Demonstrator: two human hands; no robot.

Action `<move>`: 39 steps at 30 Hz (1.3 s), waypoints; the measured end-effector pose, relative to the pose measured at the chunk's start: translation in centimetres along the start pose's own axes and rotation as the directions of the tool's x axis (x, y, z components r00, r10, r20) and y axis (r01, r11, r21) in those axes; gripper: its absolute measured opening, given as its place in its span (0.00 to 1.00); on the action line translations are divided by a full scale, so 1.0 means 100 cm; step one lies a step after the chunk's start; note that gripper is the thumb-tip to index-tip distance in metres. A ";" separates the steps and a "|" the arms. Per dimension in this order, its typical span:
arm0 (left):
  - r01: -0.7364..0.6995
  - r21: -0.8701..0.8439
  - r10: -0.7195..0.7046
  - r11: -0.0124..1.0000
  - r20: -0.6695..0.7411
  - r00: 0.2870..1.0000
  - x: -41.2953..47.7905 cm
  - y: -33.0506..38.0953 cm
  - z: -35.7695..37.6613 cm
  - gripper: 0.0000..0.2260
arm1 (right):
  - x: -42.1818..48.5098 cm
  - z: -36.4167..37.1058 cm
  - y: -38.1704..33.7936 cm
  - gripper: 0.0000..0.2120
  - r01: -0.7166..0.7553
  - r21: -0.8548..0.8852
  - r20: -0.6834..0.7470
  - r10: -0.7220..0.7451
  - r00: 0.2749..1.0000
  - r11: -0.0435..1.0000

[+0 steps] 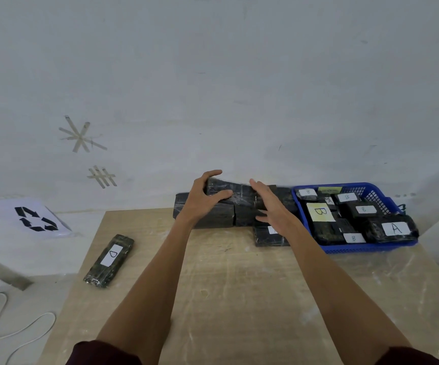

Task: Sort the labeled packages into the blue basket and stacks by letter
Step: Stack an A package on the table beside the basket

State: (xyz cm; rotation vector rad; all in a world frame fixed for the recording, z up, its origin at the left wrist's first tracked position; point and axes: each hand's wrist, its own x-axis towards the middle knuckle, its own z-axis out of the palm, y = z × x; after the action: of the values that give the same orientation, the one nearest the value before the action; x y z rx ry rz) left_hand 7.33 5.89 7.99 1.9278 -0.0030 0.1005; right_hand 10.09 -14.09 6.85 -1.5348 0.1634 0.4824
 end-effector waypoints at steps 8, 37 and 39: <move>0.000 0.060 -0.005 0.998 0.082 0.997 0.000 0.005 0.002 0.43 | 0.007 0.001 0.015 0.09 -0.056 0.275 -0.101 0.087 0.991 0.960; 0.177 -0.133 -0.166 0.975 0.090 0.982 0.009 -0.012 0.009 0.28 | 0.007 0.010 0.001 0.30 0.386 -0.303 -0.075 -0.425 0.902 0.871; 0.173 -0.148 -0.162 0.974 0.087 0.983 0.009 -0.010 0.009 0.27 | 0.007 0.009 0.003 0.30 0.398 -0.299 -0.075 -0.437 0.896 0.867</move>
State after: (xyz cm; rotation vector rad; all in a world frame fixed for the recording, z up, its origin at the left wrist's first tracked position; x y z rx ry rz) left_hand 8.39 5.44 6.77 1.7679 0.0999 -0.0828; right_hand 10.40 -13.05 6.39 -1.8198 -0.1378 0.0467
